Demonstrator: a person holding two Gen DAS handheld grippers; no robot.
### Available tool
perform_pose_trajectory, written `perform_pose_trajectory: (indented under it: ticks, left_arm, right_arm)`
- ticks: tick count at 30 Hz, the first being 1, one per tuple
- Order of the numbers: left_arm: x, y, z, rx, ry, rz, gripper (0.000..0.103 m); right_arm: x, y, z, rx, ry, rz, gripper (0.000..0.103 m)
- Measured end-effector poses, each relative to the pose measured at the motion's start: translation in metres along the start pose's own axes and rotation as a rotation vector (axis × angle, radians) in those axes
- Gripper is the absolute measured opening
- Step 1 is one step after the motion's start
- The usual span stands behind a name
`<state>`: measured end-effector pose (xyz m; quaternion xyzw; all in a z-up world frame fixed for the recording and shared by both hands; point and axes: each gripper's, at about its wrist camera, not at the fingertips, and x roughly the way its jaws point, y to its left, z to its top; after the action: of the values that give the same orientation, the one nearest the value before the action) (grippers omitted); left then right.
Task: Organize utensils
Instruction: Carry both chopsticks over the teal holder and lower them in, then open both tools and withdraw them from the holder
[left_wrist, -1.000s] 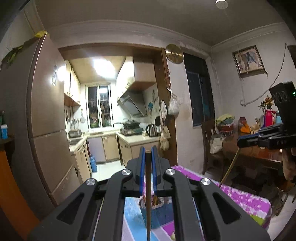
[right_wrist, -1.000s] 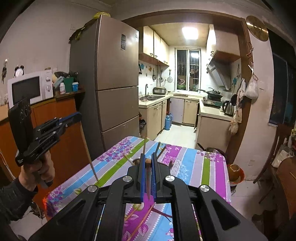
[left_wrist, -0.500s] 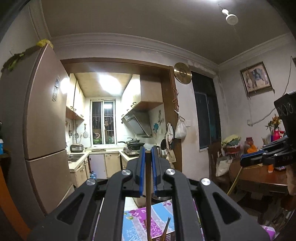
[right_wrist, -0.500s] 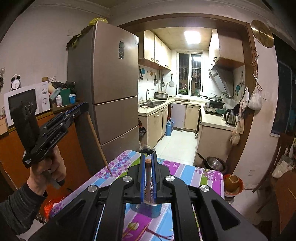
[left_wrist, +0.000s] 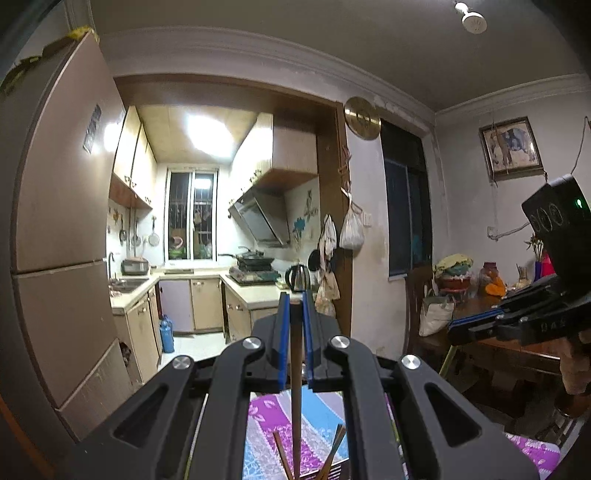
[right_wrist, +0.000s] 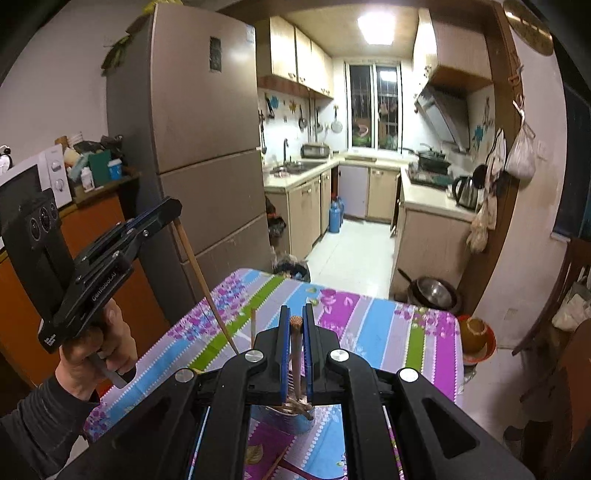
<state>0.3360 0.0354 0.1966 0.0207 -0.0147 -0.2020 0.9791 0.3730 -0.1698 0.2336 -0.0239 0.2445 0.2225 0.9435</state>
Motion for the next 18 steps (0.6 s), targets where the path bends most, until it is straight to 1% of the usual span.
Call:
perform_pose_trajectory:
  ticks: [11, 18]
  left_arm:
    - [0.022, 0.011, -0.036, -0.026, 0.064, -0.023, 0.005]
    - [0.032, 0.016, -0.051, -0.042, 0.09, -0.03, 0.005]
  right_arm:
    - [0.046, 0.001, -0.01, -0.003, 0.054, 0.007, 0.008]
    - [0.059, 0.0, -0.013, -0.002, 0.071, 0.007, 0.008]
